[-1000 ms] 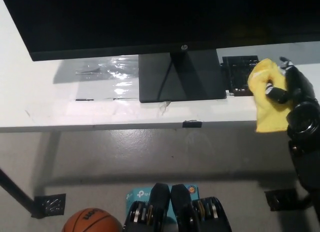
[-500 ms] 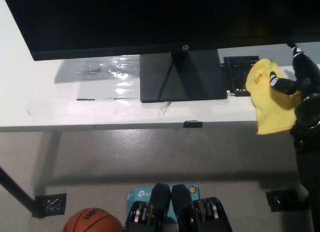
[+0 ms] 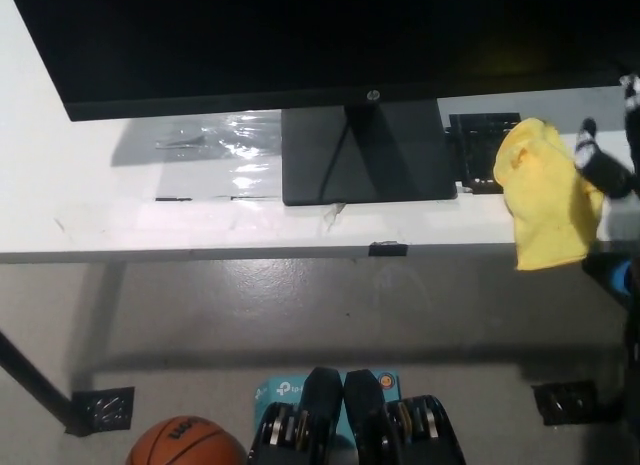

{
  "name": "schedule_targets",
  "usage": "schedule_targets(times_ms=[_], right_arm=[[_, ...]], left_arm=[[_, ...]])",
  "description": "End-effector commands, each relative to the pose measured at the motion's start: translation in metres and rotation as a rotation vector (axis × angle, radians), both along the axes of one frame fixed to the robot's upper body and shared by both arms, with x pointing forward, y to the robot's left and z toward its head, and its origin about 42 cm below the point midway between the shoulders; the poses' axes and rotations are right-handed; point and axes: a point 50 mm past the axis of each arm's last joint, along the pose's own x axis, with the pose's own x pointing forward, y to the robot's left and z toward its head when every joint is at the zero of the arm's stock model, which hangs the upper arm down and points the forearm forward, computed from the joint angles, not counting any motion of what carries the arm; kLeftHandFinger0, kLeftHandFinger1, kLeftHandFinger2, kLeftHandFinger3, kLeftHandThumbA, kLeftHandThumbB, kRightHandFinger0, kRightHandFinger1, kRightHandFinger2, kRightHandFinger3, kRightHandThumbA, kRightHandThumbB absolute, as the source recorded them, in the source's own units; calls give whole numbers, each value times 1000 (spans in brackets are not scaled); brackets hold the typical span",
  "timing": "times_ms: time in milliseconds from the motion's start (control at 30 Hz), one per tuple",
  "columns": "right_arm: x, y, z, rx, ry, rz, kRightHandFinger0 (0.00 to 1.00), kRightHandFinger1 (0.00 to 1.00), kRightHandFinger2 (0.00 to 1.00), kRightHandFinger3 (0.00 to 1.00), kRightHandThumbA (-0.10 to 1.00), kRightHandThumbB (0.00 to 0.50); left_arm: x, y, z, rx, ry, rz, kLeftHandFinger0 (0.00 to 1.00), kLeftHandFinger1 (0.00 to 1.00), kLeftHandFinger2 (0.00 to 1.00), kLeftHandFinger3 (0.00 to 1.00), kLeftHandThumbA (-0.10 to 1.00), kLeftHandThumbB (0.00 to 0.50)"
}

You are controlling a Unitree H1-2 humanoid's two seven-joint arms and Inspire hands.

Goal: The robot uses its right hand to pick up the cloth kept in the middle of the desk and use it to wipe the monitor in the middle of the desk by swiping its screen twice

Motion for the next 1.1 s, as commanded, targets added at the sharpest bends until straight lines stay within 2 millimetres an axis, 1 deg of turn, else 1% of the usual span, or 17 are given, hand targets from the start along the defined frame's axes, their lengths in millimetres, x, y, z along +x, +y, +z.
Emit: schedule_targets(times_ms=[0,67,133,233,267,367,467,500,533,667,700,800,833,900,933,1033,1067], right_arm=[[-73,23,-37,181,-277,55,301,453,970,995,65,169],[-84,32,-63,208,-283,68,219,367,795,861,44,159],[-94,42,-89,241,-259,73,247,400,694,792,21,135],[-96,52,-115,330,-225,68,325,447,653,737,-97,108],[-95,51,-117,337,-227,61,342,455,649,732,-100,108],[-86,57,-145,447,-214,65,345,442,596,716,-100,101],[-79,57,-158,497,-191,104,223,299,522,739,-100,63],[-76,55,-163,499,-183,124,149,203,419,740,-100,64],[-74,51,-171,501,-171,145,96,149,380,734,-100,68],[-71,45,-184,509,-115,159,83,141,346,725,-100,67],[-70,41,-188,532,-37,145,105,158,348,717,-100,74],[-69,39,-189,547,11,126,43,104,305,703,-100,94],[-68,39,-191,498,77,131,80,142,333,701,-100,99],[-66,39,-193,436,149,202,149,203,385,724,-100,87],[-65,39,-194,402,194,235,231,287,453,758,-100,53],[-62,38,-196,296,296,323,232,290,467,747,-100,62],[-63,38,-197,249,357,361,315,352,500,740,-100,71]], left_arm=[[3,7,12,20,-33,-12,1000,1000,1000,1000,308,489],[4,8,12,23,-43,-33,1000,1000,1000,1000,337,489],[7,7,10,13,-39,-15,1000,1000,1000,1000,306,498],[7,7,10,2,-38,-12,1000,1000,1000,1000,314,500],[11,5,10,3,-37,-17,1000,1000,1000,1000,317,500],[11,6,11,7,-44,-22,1000,1000,1000,1000,308,481],[14,5,10,11,-49,-28,1000,1000,1000,1000,330,487],[15,5,11,10,-53,-28,1000,1000,1000,1000,350,497],[15,5,10,8,-53,-29,1000,1000,1000,1000,366,500],[14,5,10,11,-55,-27,1000,1000,1000,1000,344,493],[15,5,10,19,-50,-28,1000,1000,1000,1000,343,480],[17,3,10,27,-41,-28,1000,1000,1000,1000,309,458],[17,3,10,19,-73,-31,1000,1000,1000,1000,322,467],[18,4,10,17,-101,-14,1000,1000,1000,1000,310,436],[18,4,11,18,-124,-14,1000,1000,1000,1000,319,432],[20,4,10,-12,-206,0,1000,1000,1000,1000,252,407],[20,4,8,-8,-228,-16,1000,1000,1000,1000,297,394]])
